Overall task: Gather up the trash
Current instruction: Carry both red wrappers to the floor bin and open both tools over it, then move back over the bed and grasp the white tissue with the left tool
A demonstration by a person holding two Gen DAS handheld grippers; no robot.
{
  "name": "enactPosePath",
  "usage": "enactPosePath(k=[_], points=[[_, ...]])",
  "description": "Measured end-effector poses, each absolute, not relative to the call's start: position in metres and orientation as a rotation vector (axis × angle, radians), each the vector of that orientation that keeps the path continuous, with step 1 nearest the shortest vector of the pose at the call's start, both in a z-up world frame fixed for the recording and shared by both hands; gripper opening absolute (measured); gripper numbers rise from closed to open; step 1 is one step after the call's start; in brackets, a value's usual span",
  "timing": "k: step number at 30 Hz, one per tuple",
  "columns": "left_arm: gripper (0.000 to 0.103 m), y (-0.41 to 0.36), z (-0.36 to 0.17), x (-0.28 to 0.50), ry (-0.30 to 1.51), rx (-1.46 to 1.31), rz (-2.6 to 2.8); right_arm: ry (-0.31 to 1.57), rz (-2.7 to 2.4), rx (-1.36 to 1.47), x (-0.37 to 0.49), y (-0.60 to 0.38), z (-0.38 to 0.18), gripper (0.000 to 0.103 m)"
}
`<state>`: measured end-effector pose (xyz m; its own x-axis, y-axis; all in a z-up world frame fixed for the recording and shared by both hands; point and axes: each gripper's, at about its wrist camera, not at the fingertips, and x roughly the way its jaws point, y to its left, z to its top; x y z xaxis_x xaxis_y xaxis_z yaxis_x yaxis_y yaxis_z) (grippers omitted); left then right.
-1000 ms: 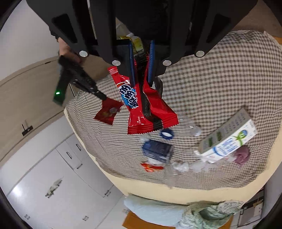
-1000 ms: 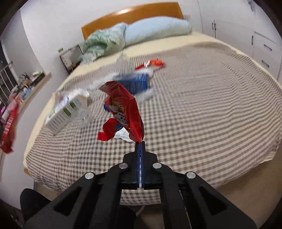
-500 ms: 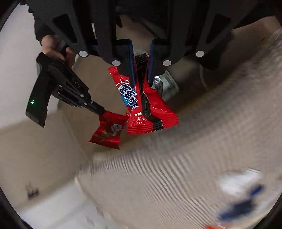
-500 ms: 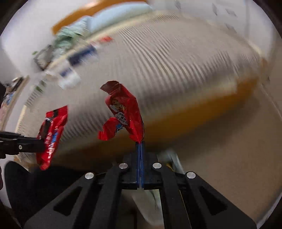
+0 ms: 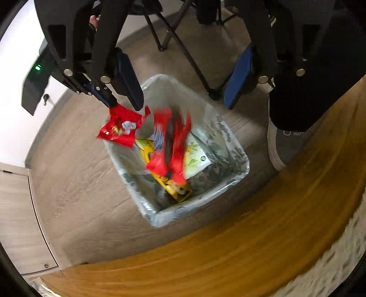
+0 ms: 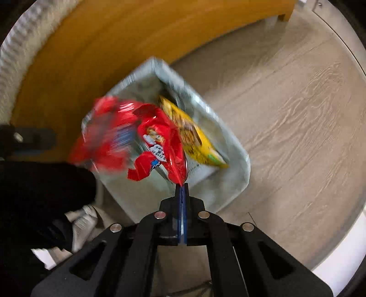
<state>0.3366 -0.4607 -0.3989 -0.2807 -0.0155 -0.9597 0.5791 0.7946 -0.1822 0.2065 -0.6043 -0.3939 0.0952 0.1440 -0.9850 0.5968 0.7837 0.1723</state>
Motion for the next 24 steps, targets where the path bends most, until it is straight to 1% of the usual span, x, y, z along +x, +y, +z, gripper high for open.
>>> enactPosePath(k=[3, 7, 8, 9, 10, 11, 13, 19, 20, 22, 24], points=[[0.07, -0.442, -0.405, 0.344, 1.837, 0.355, -0.548, 1.529, -0.359, 0.634, 0.21, -0.595, -0.415, 0.001], [0.07, -0.44, -0.391, 0.348, 1.791, 0.288, -0.574, 1.626, -0.352, 0.645, 0.21, -0.58, -0.445, 0.001], [0.07, -0.44, -0.39, 0.347, 1.788, 0.284, -0.585, 1.64, -0.344, 0.649, 0.209, -0.578, -0.449, 0.004], [0.07, -0.441, -0.389, 0.347, 1.789, 0.281, -0.593, 1.669, -0.333, 0.647, 0.208, -0.574, -0.457, 0.01], [0.07, -0.441, -0.389, 0.347, 1.79, 0.28, -0.596, 1.7, -0.337, 0.635, 0.206, -0.573, -0.464, 0.033], [0.07, -0.441, -0.389, 0.346, 1.789, 0.279, -0.599, 1.708, -0.347, 0.627, 0.205, -0.574, -0.463, 0.044], [0.07, -0.44, -0.386, 0.346, 1.776, 0.28, -0.609, 1.669, -0.367, 0.664, 0.204, -0.574, -0.456, 0.051], [0.071, -0.441, -0.374, 0.342, 1.735, 0.278, -0.655, 1.542, -0.451, 0.678, 0.204, -0.596, -0.413, 0.051], [0.073, -0.441, -0.371, 0.342, 1.729, 0.275, -0.663, 1.522, -0.463, 0.672, 0.204, -0.601, -0.405, 0.053], [0.073, -0.441, -0.36, 0.341, 1.701, 0.255, -0.691, 1.476, -0.496, 0.656, 0.205, -0.611, -0.385, 0.058], [0.073, -0.442, -0.341, 0.339, 1.65, 0.241, -0.745, 1.435, -0.523, 0.641, 0.207, -0.617, -0.369, 0.059]])
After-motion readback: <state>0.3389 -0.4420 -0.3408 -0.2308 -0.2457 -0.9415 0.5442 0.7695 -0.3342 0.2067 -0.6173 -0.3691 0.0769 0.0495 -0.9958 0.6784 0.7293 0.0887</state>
